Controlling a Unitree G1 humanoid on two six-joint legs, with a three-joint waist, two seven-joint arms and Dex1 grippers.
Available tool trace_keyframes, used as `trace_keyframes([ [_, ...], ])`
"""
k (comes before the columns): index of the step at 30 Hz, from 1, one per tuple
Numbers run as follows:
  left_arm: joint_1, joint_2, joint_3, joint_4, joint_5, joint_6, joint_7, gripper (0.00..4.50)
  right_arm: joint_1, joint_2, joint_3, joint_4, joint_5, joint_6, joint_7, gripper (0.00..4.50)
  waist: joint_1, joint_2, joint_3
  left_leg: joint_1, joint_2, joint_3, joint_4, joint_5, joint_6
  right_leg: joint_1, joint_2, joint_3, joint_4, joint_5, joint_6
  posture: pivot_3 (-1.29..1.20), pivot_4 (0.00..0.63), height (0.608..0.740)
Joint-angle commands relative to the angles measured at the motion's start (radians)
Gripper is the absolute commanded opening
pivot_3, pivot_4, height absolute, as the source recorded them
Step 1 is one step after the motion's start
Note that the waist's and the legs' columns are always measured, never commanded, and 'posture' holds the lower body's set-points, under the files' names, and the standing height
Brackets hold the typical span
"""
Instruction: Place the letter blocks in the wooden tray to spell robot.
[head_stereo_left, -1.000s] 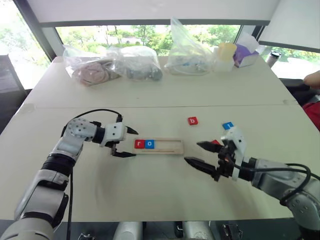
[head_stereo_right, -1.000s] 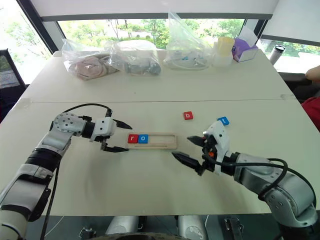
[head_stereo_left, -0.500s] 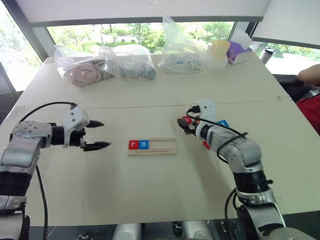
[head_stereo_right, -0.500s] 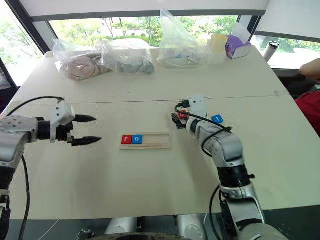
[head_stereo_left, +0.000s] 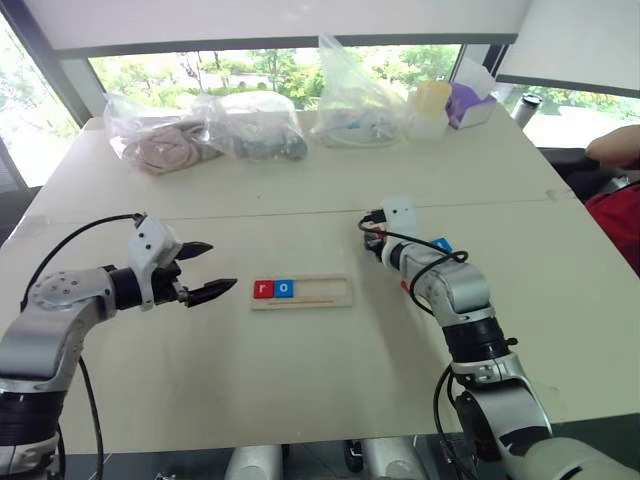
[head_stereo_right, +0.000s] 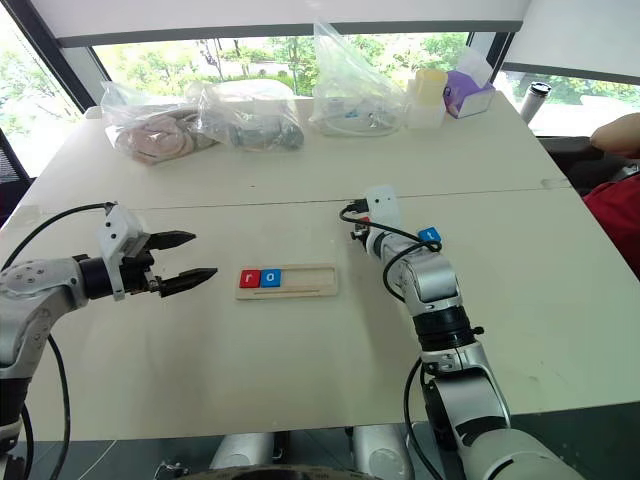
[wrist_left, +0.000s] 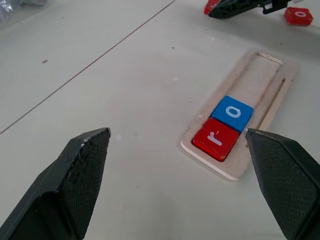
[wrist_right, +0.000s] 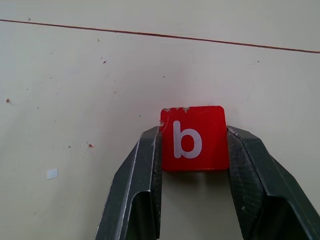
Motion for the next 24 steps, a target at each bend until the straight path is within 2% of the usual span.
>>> trace_keyframes([
  [1,-0.043,-0.007,-0.028,-0.034,-0.008,-0.011,-0.001,4.5,0.001,-0.017,-0.011,-0.119,-0.04,-0.008,-0.006,1.17,0.004,0.0,0.0,-0.001,0.0,0.0,0.0,0.0,0.0,-0.001,0.0,0.0,0.0,0.0,0.0,0.0,0.15,0.74],
  [3,-0.064,-0.013,-0.051,-0.042,-0.012,-0.006,-0.01,4.5,0.047,-0.045,-0.036,-0.243,-0.085,0.024,-0.052,1.17,0.011,0.0,0.0,-0.002,0.0,0.0,0.0,0.0,0.0,-0.003,0.0,0.0,0.001,0.0,0.0,0.0,0.15,0.74],
  [6,-0.109,-0.03,-0.098,-0.046,-0.016,-0.002,-0.025,4.5,0.198,-0.058,-0.088,-0.553,-0.106,0.201,-0.099,1.17,0.02,0.0,0.0,-0.004,-0.001,-0.002,0.0,0.0,0.0,-0.003,-0.002,-0.001,0.001,-0.001,0.001,0.0,0.15,0.74],
  [12,-0.208,-0.079,-0.196,0.038,0.015,-0.042,-0.07,4.5,0.391,0.037,-0.171,-0.97,-0.131,0.558,-0.156,1.17,0.005,0.0,0.0,-0.003,-0.002,-0.001,-0.001,0.0,0.0,-0.003,-0.002,0.002,0.0,-0.002,0.002,0.0,0.15,0.74],
  [17,-0.273,-0.117,-0.241,0.129,0.043,-0.092,-0.097,4.5,0.439,0.127,-0.205,-1.071,-0.179,0.679,-0.19,1.17,0.004,0.0,0.0,-0.001,0.0,-0.001,0.0,0.0,0.0,-0.003,0.004,0.002,0.001,-0.003,-0.001,0.0,0.15,0.74],
  [20,-0.317,-0.152,-0.277,0.189,0.07,-0.133,-0.115,4.5,0.48,0.202,-0.229,-1.061,-0.206,0.688,-0.207,1.17,0.009,0.0,0.0,-0.001,0.002,-0.002,0.0,0.0,0.0,-0.003,0.006,0.002,0.001,-0.003,-0.002,0.0,0.15,0.74],
  [24,-0.34,-0.173,-0.288,0.217,0.085,-0.152,-0.12,4.5,0.516,0.246,-0.264,-1.022,-0.21,0.683,-0.175,1.17,0.005,0.0,0.0,-0.002,0.003,0.0,0.0,0.0,0.0,-0.004,0.007,0.003,0.0,-0.003,-0.001,0.0,0.15,0.74],
])
